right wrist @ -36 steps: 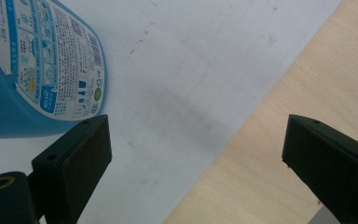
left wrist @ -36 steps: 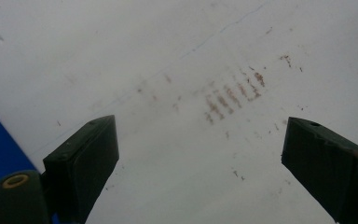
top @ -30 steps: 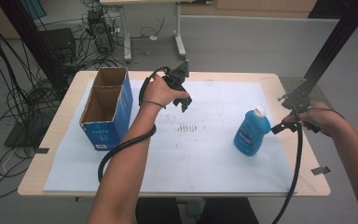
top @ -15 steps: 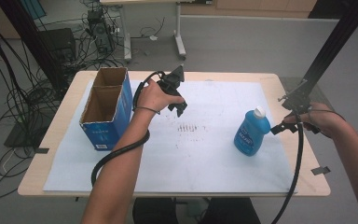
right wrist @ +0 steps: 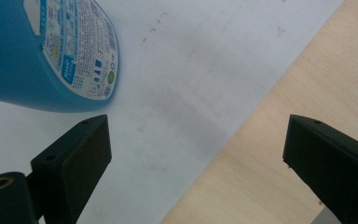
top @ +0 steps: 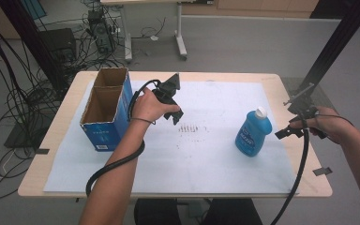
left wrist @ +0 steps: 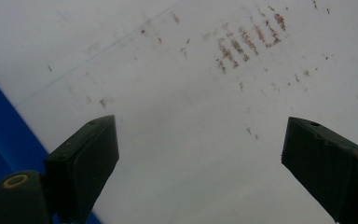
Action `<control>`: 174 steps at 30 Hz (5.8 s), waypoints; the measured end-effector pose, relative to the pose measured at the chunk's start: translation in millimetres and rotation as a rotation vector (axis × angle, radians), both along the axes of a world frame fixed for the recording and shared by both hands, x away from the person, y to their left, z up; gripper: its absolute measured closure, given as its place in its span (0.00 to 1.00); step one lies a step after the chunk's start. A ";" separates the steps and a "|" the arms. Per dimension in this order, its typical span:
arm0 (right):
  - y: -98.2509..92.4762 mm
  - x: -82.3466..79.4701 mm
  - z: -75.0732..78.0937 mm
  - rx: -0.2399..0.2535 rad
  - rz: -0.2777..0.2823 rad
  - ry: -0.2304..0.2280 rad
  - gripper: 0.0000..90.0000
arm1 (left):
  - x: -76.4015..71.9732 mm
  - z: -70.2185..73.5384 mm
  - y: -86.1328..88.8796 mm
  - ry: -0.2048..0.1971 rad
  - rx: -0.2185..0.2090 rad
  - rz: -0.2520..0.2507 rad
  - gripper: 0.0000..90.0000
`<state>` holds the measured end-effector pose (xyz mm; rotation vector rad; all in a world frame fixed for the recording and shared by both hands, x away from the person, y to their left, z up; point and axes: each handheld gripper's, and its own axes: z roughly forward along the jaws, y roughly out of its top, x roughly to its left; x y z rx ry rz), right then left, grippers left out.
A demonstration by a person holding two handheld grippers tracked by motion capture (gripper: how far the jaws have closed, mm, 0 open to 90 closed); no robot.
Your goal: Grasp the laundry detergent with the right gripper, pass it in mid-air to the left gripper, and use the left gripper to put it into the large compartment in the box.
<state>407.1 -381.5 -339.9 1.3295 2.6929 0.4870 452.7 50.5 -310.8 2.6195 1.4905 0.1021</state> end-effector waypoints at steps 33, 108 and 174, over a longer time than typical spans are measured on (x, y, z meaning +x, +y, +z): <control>11.5 -46.9 -11.6 0.041 0.037 -0.023 0.07 | -50.6 -17.6 20.8 -0.005 -0.034 0.004 0.12; 40.9 -109.3 -73.6 0.226 -0.013 -0.227 0.04 | -79.6 -35.0 22.1 -0.003 -0.108 -0.025 0.11; 45.5 -95.9 -120.0 0.532 -0.034 -0.575 0.02 | -87.1 -29.0 21.8 -0.005 -0.125 -0.021 0.11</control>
